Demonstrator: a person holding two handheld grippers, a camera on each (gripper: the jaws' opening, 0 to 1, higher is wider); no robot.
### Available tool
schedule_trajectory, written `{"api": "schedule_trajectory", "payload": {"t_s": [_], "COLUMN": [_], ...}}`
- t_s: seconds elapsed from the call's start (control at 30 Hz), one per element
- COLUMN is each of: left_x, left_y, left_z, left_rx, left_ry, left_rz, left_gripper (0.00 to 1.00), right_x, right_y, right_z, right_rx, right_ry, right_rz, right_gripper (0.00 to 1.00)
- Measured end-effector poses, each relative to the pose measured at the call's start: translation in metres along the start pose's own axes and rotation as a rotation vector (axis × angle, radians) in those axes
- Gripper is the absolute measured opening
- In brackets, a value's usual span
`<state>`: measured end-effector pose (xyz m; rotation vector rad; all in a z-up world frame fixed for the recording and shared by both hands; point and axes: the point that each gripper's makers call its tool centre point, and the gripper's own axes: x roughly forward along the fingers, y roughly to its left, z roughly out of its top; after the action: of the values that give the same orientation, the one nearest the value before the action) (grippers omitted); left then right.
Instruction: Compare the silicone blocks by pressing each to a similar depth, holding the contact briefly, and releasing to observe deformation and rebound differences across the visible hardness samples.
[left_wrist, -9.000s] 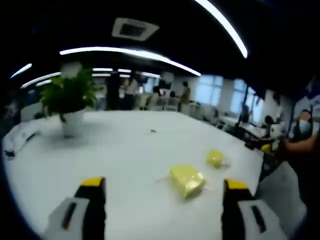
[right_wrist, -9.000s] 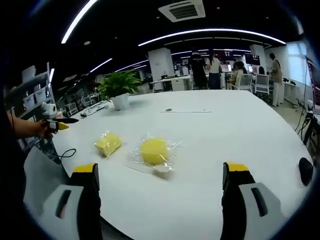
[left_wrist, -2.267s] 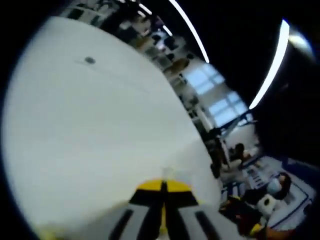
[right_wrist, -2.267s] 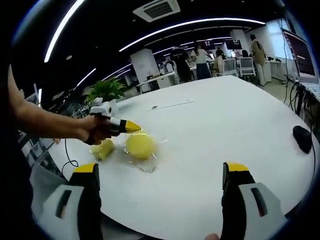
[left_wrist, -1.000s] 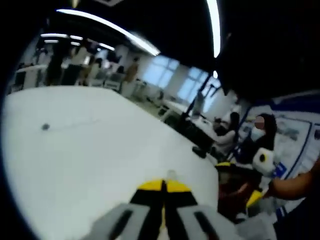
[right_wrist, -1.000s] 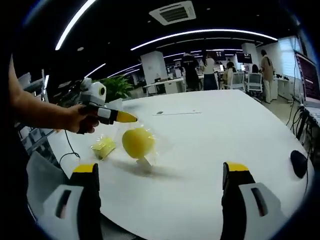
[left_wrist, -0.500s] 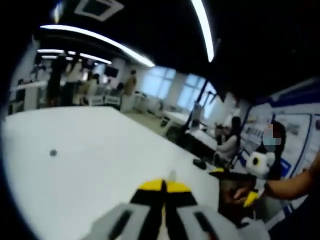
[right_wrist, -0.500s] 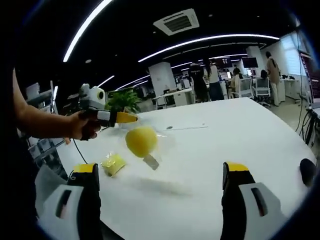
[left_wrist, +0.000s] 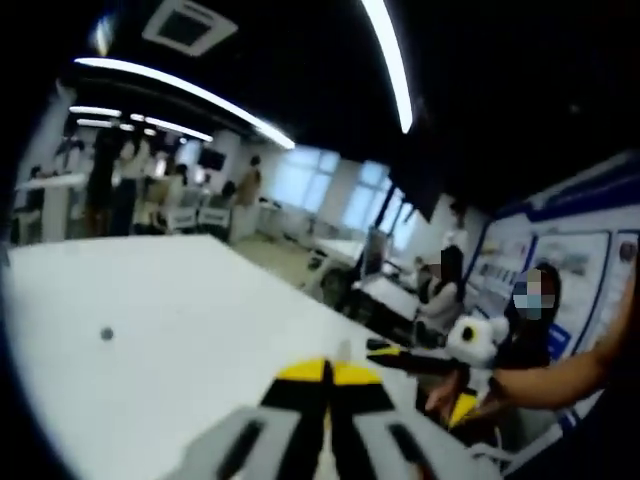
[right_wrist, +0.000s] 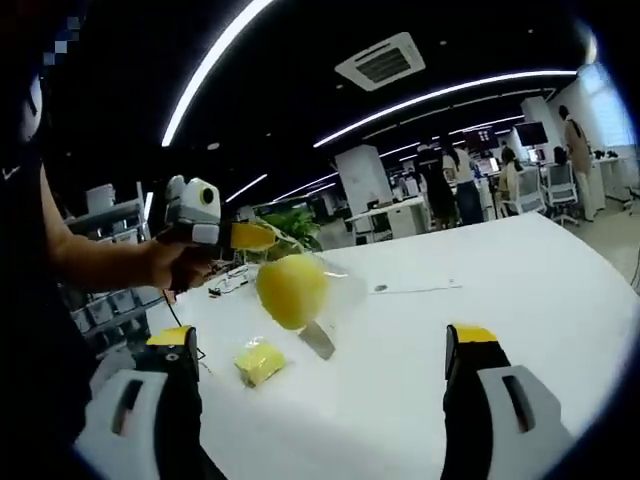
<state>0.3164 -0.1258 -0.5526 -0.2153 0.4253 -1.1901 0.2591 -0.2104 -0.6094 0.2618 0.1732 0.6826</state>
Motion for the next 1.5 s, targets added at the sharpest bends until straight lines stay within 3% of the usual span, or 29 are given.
{"api": "schedule_trajectory", "payload": {"t_s": [0.1,0.33,0.5,0.8,0.97,1.13,1.5], "left_x": [-0.003,-0.008,-0.011,-0.013,-0.016,-0.036,-0.086], "left_y": [-0.007,-0.023,-0.035,-0.049,-0.057,-0.067,-0.071], "left_z": [0.005,0.014,0.016,0.014,0.007,0.005,-0.001], "left_rx": [-0.043,-0.041,-0.047,-0.087,-0.062,-0.061,-0.036], "left_ry": [-0.022,-0.049,-0.035,-0.042,-0.014,-0.004,0.007], "left_rz": [-0.006,-0.022,-0.047,-0.087,-0.124,-0.172,-0.168], "left_gripper": [0.00,0.00,0.00,0.00,0.00,0.00,0.00], "right_x": [0.005,0.017,0.029,0.046,0.049,0.049,0.056], "right_y": [0.003,0.008,0.022,0.053,0.060,0.086,0.130], "right_z": [0.008,0.018,0.022,0.018,0.016,0.022,0.011], "right_rx": [-0.005,-0.018,-0.057,-0.080,-0.086,-0.103,-0.147], "right_ry": [-0.005,-0.002,0.016,0.010,0.019,0.016,0.028], "right_rz": [0.041,0.115,0.189,0.279,0.300,0.362,0.401], "right_gripper": [0.96,0.96,0.95,0.74,0.57,0.50,0.46]}}
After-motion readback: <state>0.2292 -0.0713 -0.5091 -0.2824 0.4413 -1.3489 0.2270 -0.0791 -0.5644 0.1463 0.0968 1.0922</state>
